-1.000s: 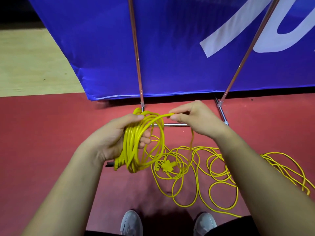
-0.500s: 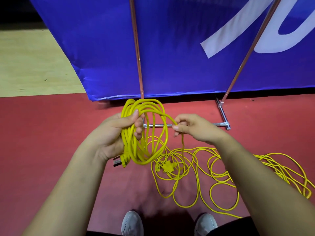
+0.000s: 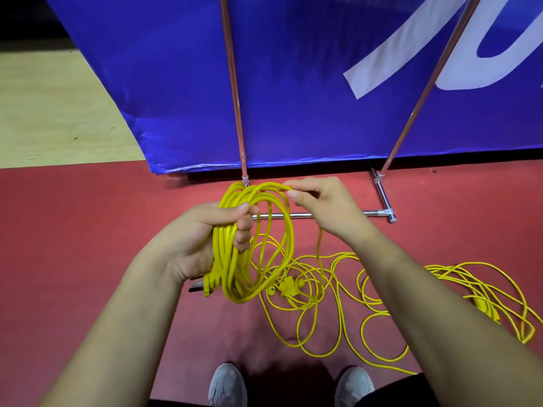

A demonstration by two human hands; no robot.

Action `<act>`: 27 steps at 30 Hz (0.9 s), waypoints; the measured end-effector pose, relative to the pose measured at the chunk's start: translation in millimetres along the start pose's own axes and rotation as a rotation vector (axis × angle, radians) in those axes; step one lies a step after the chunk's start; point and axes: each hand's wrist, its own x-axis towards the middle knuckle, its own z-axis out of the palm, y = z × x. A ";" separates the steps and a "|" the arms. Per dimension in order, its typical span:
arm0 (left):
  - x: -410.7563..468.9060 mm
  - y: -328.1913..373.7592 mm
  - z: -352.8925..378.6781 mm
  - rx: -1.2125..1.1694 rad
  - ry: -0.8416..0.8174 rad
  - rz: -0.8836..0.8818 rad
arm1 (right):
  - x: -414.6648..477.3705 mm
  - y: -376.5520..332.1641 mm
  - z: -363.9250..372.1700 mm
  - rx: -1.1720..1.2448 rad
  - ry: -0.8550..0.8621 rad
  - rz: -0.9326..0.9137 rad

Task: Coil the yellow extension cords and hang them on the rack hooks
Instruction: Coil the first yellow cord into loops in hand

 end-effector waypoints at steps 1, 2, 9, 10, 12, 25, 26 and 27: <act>-0.2 -0.7 0.2 0.003 -0.009 0.019 | -0.3 0.1 -0.7 0.003 -0.013 -0.011; -0.7 -1.1 1.2 0.009 -0.012 0.031 | -1.2 -0.3 -0.5 0.000 -0.037 -0.023; -3.1 0.0 4.9 -0.077 -0.030 0.054 | -0.8 9.9 4.9 0.007 -0.094 0.007; -4.7 0.8 6.4 -0.108 -0.027 0.060 | 0.8 15.0 4.1 -0.011 -0.077 0.022; -6.6 3.2 8.7 -0.140 0.015 0.083 | 2.6 30.5 3.0 -0.096 -0.091 0.067; -9.4 21.5 13.0 -0.257 0.051 0.513 | -22.8 120.5 21.2 0.154 -0.119 0.790; -7.8 20.3 11.5 -0.188 0.103 0.526 | -19.5 111.2 22.2 0.256 -0.085 0.794; -5.5 18.8 9.7 -0.120 0.160 0.526 | -15.3 102.4 23.6 0.296 -0.056 0.765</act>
